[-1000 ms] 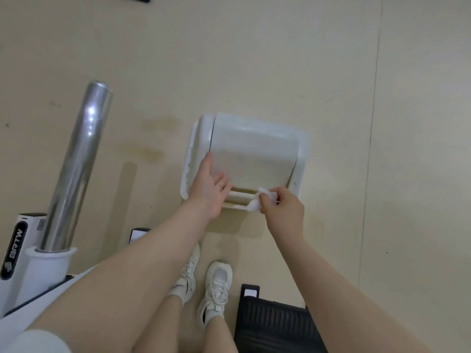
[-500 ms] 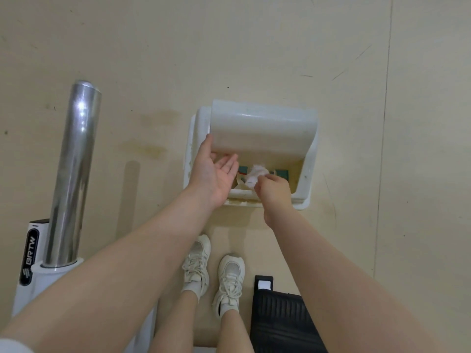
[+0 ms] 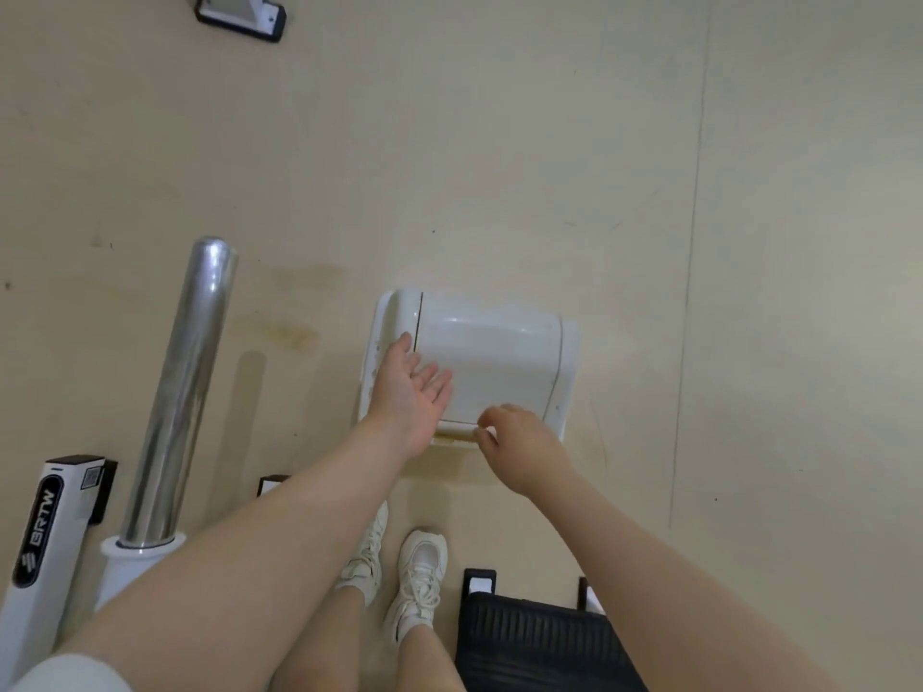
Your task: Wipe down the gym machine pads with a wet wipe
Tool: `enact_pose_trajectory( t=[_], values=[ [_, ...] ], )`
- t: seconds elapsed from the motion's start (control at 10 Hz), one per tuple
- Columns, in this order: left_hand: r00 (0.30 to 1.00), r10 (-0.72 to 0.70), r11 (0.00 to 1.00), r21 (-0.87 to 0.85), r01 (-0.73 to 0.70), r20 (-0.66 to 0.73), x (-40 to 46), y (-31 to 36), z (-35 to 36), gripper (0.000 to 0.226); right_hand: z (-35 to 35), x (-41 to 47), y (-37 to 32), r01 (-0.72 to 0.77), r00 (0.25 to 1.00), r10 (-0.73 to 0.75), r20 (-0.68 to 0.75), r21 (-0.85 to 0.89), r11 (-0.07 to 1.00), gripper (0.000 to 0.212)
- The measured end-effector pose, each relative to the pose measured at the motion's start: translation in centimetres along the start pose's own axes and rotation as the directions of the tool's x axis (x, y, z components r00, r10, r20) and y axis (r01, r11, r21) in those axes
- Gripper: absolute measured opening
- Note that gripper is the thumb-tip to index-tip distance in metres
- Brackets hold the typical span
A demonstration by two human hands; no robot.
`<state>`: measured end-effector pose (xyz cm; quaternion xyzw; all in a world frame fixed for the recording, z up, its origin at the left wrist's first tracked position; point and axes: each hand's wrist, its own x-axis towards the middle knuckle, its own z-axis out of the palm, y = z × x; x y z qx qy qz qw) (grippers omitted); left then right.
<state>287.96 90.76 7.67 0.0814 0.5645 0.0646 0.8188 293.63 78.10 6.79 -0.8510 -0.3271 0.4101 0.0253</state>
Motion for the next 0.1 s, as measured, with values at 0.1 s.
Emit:
enact_pose_trajectory(
  t=[0.1],
  values=[
    [1.0, 0.005, 0.989, 0.148, -0.006, 0.008, -4.65, 2.33, 0.79, 0.054, -4.64, -2.42, -1.61, 0.028, 0.997, -0.024, 0.073, -0.047, 0.999, 0.028]
  ],
)
